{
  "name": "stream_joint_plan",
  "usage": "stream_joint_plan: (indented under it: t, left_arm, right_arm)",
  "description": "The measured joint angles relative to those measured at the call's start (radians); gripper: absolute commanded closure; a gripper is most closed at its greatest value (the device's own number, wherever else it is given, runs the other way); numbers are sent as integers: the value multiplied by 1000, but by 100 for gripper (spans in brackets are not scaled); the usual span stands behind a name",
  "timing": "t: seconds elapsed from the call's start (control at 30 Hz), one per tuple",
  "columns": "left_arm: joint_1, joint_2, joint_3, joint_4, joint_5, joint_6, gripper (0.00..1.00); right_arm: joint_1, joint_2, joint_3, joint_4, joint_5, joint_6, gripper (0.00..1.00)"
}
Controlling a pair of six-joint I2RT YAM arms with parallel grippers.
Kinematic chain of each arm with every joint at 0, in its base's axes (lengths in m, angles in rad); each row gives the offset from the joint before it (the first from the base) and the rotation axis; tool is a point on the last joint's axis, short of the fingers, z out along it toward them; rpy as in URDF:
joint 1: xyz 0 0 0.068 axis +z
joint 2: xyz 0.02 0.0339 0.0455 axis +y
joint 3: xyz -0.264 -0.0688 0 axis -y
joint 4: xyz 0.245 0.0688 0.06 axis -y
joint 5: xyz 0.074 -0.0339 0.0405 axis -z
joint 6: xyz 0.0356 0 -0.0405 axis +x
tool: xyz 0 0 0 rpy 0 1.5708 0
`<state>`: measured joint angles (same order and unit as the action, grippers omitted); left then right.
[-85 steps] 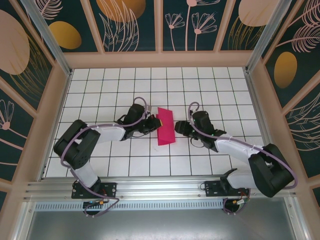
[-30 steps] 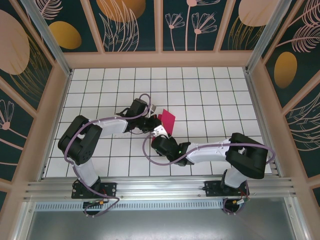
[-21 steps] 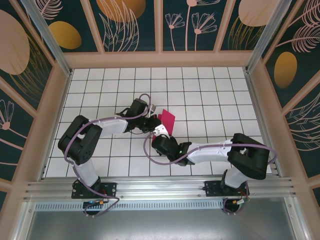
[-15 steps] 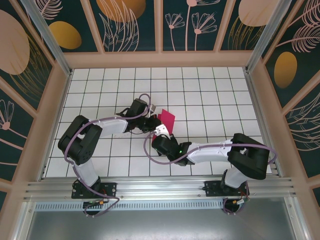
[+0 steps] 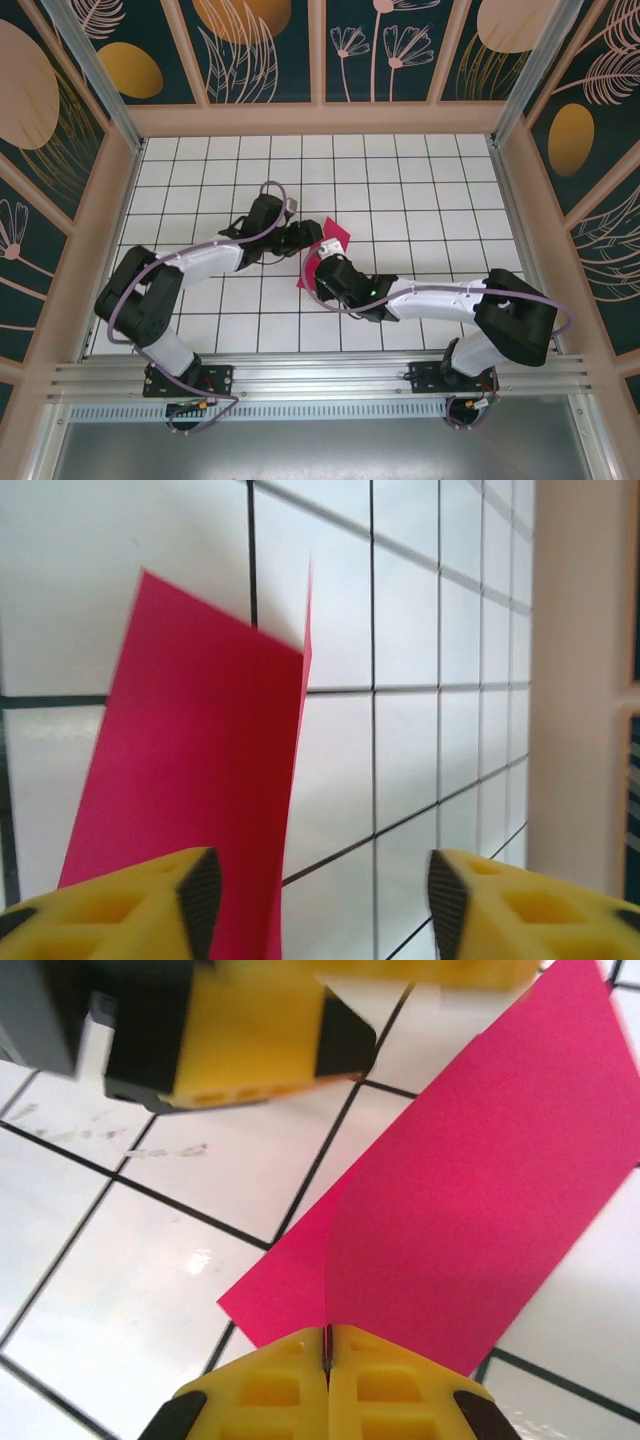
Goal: Fold a paper plane with a square sheet of paper (pick it up from the middle)
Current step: Second fold the triangle at the center of the table.
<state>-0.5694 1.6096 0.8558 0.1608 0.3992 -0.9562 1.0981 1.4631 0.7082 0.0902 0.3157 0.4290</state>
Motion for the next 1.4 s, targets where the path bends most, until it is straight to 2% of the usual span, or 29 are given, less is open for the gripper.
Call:
stream_joint_plan:
  t: [0.13,0.27,0.33,0.4,0.63,0.83,1.07,1.4]
  left_arm:
    - [18,-86,-50,-1,-76,-26,36]
    - [20,-161,-105,-8,-154,-44,57]
    - [20,-193,-144,-8,-175,-55,64]
    - [20,-212,-180,-7,-181,-62,71]
    - [20,-203,-241,-4,-113,-53,81]
    - [11,-200,-283,7,-54,-40,84]
    - [-39,-147,-289,13,-6,-26,86]
    - [-60,-64,-294,80,24,-46,94]
  right_arm:
    - [-21,-2,-11,37,-114,25,100]
    - [-43,-5,-51,119,-220,63,100]
    - [-56,-11,-81,162,-267,84,100]
    - [-74,-14,-111,204,-308,106,100]
    - [-121,-14,-179,297,-394,150,100]
    - [-142,-14,-209,361,-438,180,100]
    - [-149,-14,-215,393,-446,207,100]
    - [-150,-9,-215,401,-449,214,100]
